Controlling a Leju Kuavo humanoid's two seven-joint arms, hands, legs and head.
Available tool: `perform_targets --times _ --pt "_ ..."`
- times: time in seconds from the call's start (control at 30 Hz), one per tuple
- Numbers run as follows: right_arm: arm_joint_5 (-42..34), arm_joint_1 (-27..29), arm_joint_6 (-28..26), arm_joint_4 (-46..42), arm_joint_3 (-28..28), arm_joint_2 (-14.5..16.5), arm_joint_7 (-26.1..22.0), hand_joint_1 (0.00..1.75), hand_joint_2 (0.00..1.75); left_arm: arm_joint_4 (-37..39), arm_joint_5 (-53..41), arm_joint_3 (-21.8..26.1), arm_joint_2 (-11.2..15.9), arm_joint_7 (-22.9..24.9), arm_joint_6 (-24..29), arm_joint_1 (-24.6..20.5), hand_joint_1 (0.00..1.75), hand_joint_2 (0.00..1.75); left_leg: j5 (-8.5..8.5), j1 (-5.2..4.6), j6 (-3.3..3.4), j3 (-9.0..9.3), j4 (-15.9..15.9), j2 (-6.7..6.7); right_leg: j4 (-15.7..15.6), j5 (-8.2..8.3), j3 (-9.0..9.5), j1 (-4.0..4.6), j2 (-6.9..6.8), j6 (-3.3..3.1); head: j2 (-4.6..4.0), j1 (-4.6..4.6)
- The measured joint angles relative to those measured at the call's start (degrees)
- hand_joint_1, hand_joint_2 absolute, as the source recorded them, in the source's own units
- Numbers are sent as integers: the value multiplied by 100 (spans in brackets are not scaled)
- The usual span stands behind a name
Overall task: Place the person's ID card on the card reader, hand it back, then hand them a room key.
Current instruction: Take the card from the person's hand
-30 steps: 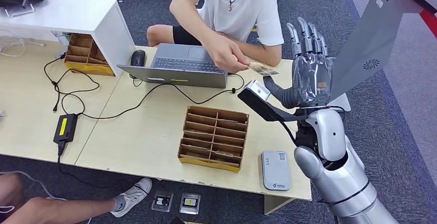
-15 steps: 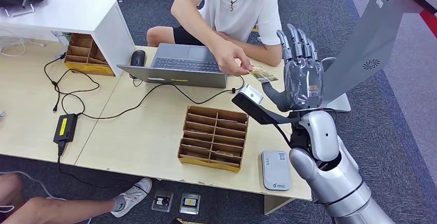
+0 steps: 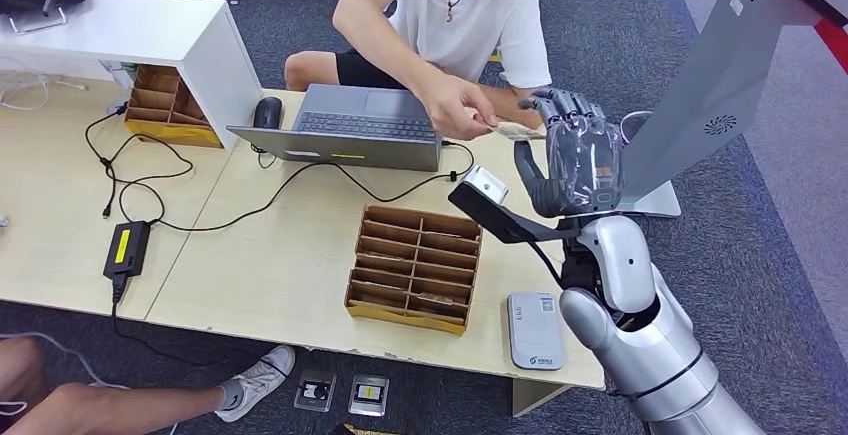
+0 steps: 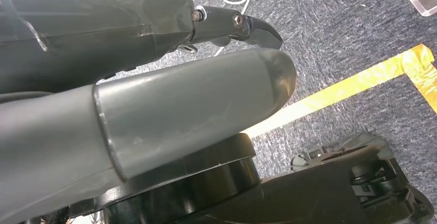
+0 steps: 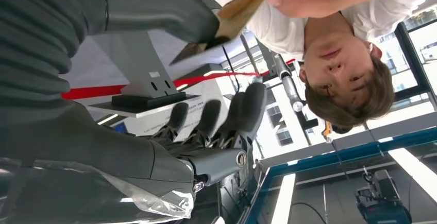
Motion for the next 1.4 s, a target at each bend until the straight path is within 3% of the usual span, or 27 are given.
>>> perform_targets --times 0.97,1.4 --pt "-500 -60 -70 170 133 44 -58 175 175 0 94 -6 9 -75 37 6 0 0 0 0 0 1 0 0 0 0 0 0 1 0 -1 0" --pt "-1469 227 58 -679 -74 -249 84 175 175 0 192 -4 12 -115 60 60 0 0 0 0 0 4 2 7 -1 0 -4 0 6 0 -1 0"
